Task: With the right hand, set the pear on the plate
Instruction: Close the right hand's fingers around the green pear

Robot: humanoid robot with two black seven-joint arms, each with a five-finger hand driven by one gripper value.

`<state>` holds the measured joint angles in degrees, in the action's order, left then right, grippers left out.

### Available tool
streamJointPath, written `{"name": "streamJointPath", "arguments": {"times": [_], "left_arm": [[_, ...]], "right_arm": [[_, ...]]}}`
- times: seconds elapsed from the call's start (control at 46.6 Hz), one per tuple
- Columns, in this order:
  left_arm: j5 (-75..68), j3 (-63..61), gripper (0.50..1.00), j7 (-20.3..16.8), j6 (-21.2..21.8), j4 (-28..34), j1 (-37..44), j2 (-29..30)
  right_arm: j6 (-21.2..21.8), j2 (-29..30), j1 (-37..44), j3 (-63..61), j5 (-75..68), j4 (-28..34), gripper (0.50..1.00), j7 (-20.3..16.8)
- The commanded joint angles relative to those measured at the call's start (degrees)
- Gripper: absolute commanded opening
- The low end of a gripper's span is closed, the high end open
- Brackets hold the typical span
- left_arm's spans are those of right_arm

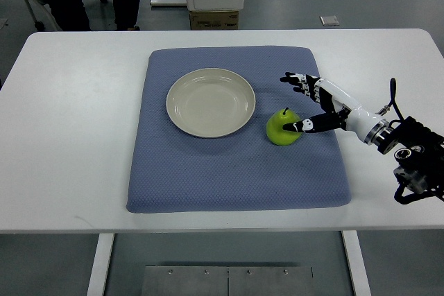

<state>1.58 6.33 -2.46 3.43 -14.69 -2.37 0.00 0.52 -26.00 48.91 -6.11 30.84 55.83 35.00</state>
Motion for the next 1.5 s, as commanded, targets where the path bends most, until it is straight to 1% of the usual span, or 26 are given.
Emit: {"name": "streamJointPath", "arguments": {"times": [0.0,0.279,0.45,0.6,0.686,0.815,1.072,1.158,1.222,1.265,1.351,1.372,1.394,1.48], "left_arm": [[0.0,0.0,1.0,0.0,0.0,0.01,0.0,0.0],[0.0,0.0,1.0,0.0,0.0,0.01,0.0,0.0],[0.0,0.0,1.0,0.0,0.0,0.01,0.0,0.0],[0.0,0.0,1.0,0.0,0.0,0.01,0.0,0.0],[0.0,0.0,1.0,0.0,0.0,0.01,0.0,0.0],[0.0,0.0,1.0,0.0,0.0,0.01,0.0,0.0],[0.0,0.0,1.0,0.0,0.0,0.01,0.0,0.0],[0.0,0.0,1.0,0.0,0.0,0.01,0.0,0.0],[0.0,0.0,1.0,0.0,0.0,0.01,0.0,0.0],[0.0,0.0,1.0,0.0,0.0,0.01,0.0,0.0],[0.0,0.0,1.0,0.0,0.0,0.01,0.0,0.0],[0.0,0.0,1.0,0.0,0.0,0.01,0.0,0.0],[0.0,0.0,1.0,0.0,0.0,0.01,0.0,0.0],[0.0,0.0,1.0,0.0,0.0,0.01,0.0,0.0]], "right_arm": [[0.01,0.16,-0.49,0.92,0.01,-0.11,0.993,0.0],[-0.08,1.21,-1.1,1.54,0.01,-0.64,0.993,0.0],[-0.08,1.74,-1.28,1.54,0.01,-1.08,0.979,0.0],[-0.08,2.35,-1.45,1.54,0.1,-1.96,0.929,0.0],[-0.08,2.44,-1.45,1.54,0.01,-2.4,0.912,0.0],[-0.08,2.62,-1.89,1.54,0.01,-2.75,0.897,0.0],[-0.08,2.97,-2.16,2.42,0.01,-2.75,0.887,0.0],[-0.08,2.97,-2.24,2.51,0.01,-2.75,0.868,0.0],[-0.08,2.88,-2.24,2.51,0.01,-2.75,0.83,0.0],[-0.08,2.88,-2.24,2.51,0.01,-2.84,0.772,0.0],[-0.08,2.88,-2.24,3.04,0.1,-3.1,0.594,0.0],[0.01,2.88,-2.24,3.12,0.1,-3.19,0.538,0.0],[-0.08,2.97,-2.24,3.21,0.1,-3.28,0.5,0.0],[-0.17,3.58,-2.16,3.21,0.01,-3.8,0.5,0.0]]}}
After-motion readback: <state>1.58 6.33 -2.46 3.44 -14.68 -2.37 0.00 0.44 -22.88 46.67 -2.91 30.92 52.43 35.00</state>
